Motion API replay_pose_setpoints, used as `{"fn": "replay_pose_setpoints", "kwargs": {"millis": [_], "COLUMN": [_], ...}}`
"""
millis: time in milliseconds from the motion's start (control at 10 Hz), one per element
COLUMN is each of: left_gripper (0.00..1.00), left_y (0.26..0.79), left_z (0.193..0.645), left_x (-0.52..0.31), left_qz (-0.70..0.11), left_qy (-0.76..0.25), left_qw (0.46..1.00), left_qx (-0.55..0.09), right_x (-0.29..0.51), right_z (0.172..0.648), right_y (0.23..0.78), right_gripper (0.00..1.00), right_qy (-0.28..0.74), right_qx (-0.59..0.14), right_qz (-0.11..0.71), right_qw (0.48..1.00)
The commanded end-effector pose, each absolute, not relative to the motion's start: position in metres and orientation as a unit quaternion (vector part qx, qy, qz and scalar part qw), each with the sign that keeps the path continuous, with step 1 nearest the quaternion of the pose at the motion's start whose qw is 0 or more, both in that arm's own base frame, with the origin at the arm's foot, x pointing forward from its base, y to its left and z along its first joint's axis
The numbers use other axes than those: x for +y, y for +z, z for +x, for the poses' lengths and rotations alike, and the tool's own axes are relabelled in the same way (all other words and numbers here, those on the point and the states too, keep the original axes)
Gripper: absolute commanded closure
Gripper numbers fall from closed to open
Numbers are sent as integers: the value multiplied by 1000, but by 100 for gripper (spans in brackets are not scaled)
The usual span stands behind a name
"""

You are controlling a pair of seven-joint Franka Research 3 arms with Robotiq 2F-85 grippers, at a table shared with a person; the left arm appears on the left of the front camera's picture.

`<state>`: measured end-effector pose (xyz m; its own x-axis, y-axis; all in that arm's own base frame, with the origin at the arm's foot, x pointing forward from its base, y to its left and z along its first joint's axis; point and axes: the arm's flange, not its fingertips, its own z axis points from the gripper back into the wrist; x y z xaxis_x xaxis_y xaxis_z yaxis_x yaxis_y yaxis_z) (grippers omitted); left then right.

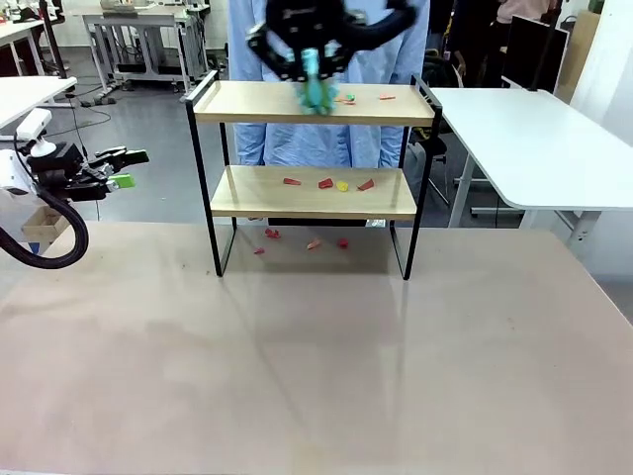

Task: Clean the shelf.
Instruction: Clean the specific section of the Shelf indicated by the human with the Duster.

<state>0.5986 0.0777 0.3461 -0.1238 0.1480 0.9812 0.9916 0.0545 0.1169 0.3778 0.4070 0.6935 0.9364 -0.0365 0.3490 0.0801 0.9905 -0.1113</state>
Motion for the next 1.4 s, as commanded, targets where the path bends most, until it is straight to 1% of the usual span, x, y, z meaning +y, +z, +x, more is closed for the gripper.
{"fn": "replay_pose_setpoints", "kwargs": {"millis": [0, 200, 400, 500, 600, 900, 1000, 1200, 1300], "left_gripper": [0, 0, 0, 0, 0, 0, 0, 0, 0], "left_y": [349, 349, 349, 349, 349, 349, 349, 349, 349], "left_z": [597, 597, 597, 597, 597, 597, 597, 597, 597], "left_x": [78, 78, 78, 78, 78, 78, 78, 78, 78], "left_qz": [-493, -493, -493, -493, -493, -493, -493, -493, -493], "left_qy": [-481, -481, -481, -481, -481, -481, -481, -481, -481], "left_qw": [440, 440, 440, 440, 440, 440, 440, 440, 440], "left_qx": [-576, -576, -576, -576, -576, -576, -576, -576, -576], "right_x": [355, 315, 290, 300, 306, 306, 305, 291, 279], "right_z": [349, 335, 323, 316, 331, 331, 328, 309, 303], "right_y": [677, 679, 679, 682, 688, 688, 683, 712, 718], "right_gripper": [87, 87, 87, 87, 87, 87, 87, 87, 87], "right_qy": [-76, -102, -81, -11, -99, -99, -76, 30, 73], "right_qx": [-180, -177, -192, -252, -182, -182, -194, -270, -270], "right_qz": [-57, -82, -115, -93, -110, -110, -114, -66, -31], "right_qw": [979, 975, 971, 963, 972, 972, 971, 960, 960]}}
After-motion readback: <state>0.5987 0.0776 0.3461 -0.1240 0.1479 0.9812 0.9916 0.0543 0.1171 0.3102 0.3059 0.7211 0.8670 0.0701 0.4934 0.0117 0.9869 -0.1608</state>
